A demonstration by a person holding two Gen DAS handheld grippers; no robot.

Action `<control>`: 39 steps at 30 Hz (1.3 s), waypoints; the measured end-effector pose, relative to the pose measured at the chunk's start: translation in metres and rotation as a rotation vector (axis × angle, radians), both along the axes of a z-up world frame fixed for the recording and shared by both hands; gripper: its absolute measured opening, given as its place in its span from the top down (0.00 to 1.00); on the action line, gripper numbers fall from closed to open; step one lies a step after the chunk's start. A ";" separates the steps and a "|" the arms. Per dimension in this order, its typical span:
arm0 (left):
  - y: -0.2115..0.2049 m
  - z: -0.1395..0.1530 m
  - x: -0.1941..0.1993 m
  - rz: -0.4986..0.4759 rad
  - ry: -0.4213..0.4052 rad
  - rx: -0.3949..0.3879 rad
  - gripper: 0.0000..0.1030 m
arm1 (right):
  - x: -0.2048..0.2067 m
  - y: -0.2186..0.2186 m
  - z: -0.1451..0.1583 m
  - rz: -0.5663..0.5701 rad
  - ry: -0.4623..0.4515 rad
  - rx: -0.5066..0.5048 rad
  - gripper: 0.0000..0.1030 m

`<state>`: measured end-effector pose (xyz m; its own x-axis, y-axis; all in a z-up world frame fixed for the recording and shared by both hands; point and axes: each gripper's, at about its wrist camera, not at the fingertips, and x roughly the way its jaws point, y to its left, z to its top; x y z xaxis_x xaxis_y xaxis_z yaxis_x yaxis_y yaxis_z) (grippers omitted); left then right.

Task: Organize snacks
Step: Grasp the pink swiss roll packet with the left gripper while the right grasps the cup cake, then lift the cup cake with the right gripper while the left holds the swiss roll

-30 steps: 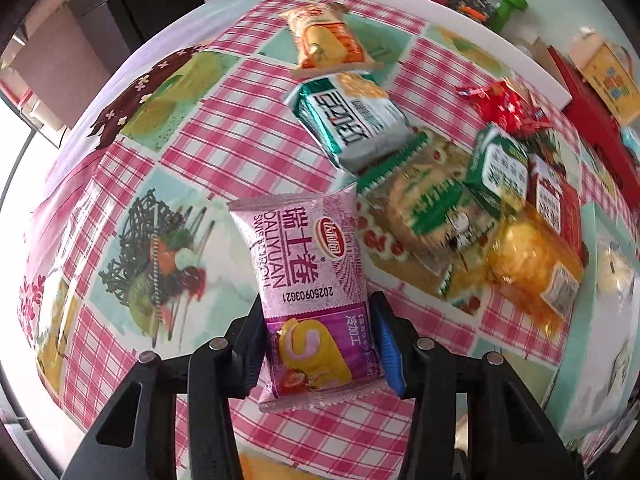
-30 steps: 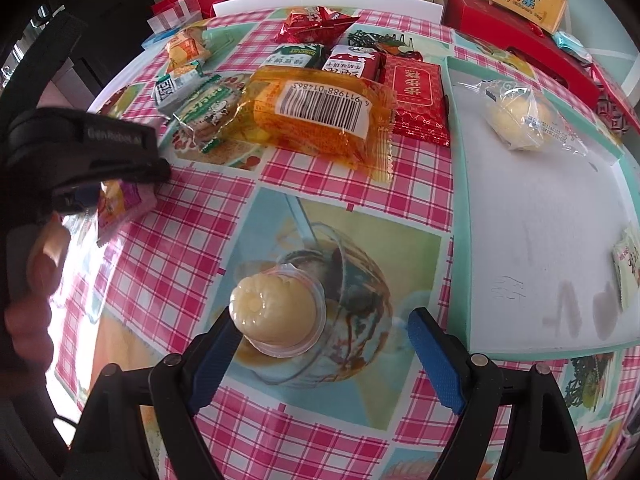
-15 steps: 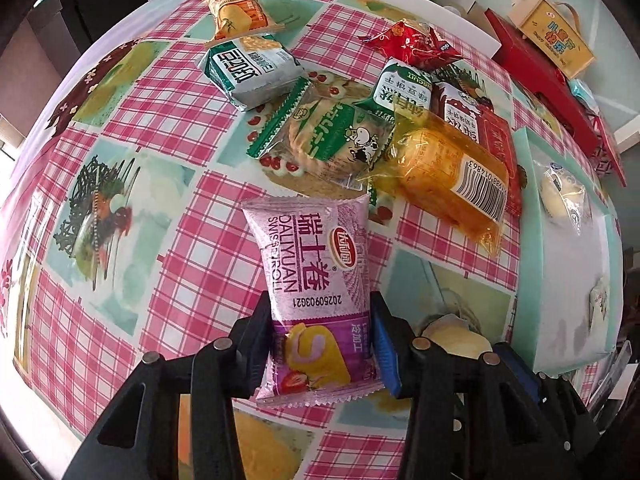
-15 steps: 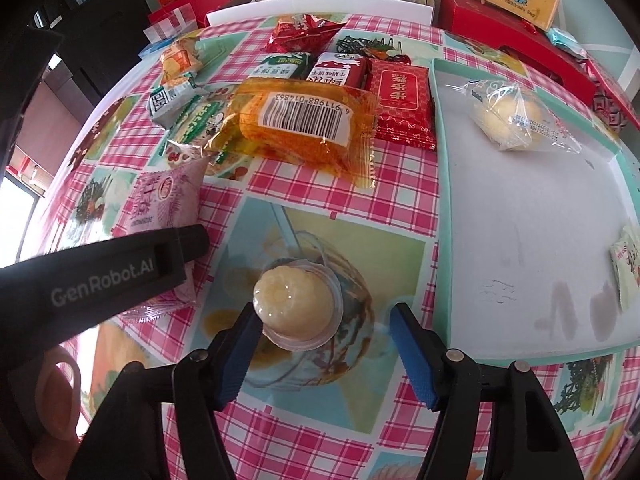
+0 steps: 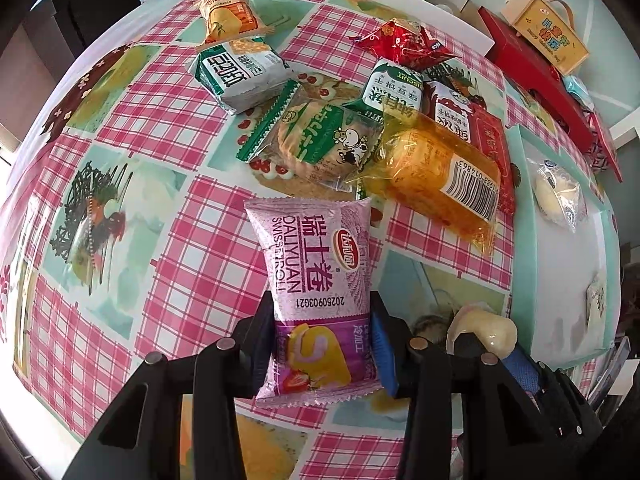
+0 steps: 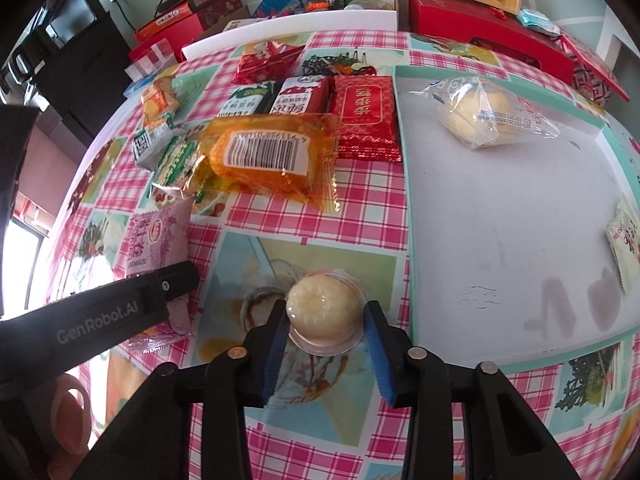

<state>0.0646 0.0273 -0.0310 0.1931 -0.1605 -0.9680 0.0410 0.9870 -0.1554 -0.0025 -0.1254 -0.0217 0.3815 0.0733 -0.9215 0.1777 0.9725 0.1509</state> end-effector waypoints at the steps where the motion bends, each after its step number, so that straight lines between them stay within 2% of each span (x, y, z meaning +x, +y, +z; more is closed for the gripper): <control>1: 0.000 0.002 0.000 -0.003 -0.004 -0.006 0.59 | 0.000 -0.001 0.000 -0.004 -0.003 0.007 0.63; 9: 0.001 0.016 0.002 -0.004 -0.034 -0.019 0.62 | -0.001 -0.003 0.009 -0.014 -0.046 0.018 0.65; 13: 0.003 0.023 0.002 -0.009 -0.065 -0.025 0.62 | -0.001 -0.003 0.017 -0.008 -0.081 0.034 0.71; 17: 0.003 0.030 0.002 -0.008 -0.095 -0.020 0.62 | -0.002 0.000 0.021 0.011 -0.091 0.019 0.72; 24: 0.006 0.018 0.003 0.009 -0.051 -0.009 0.62 | -0.001 -0.001 0.015 0.026 -0.070 0.008 0.71; 26: 0.006 0.018 0.003 0.008 -0.047 -0.015 0.62 | 0.000 0.000 0.013 0.028 -0.061 0.009 0.68; 28: 0.005 0.019 0.003 0.005 -0.048 -0.022 0.62 | 0.001 0.000 0.008 0.030 -0.045 0.010 0.52; 37: 0.004 0.015 0.005 0.011 -0.028 -0.022 0.62 | 0.005 0.013 -0.002 0.084 -0.013 -0.017 0.43; 39: 0.004 0.013 0.006 0.015 -0.022 -0.022 0.62 | 0.006 0.019 -0.005 0.106 -0.004 -0.060 0.43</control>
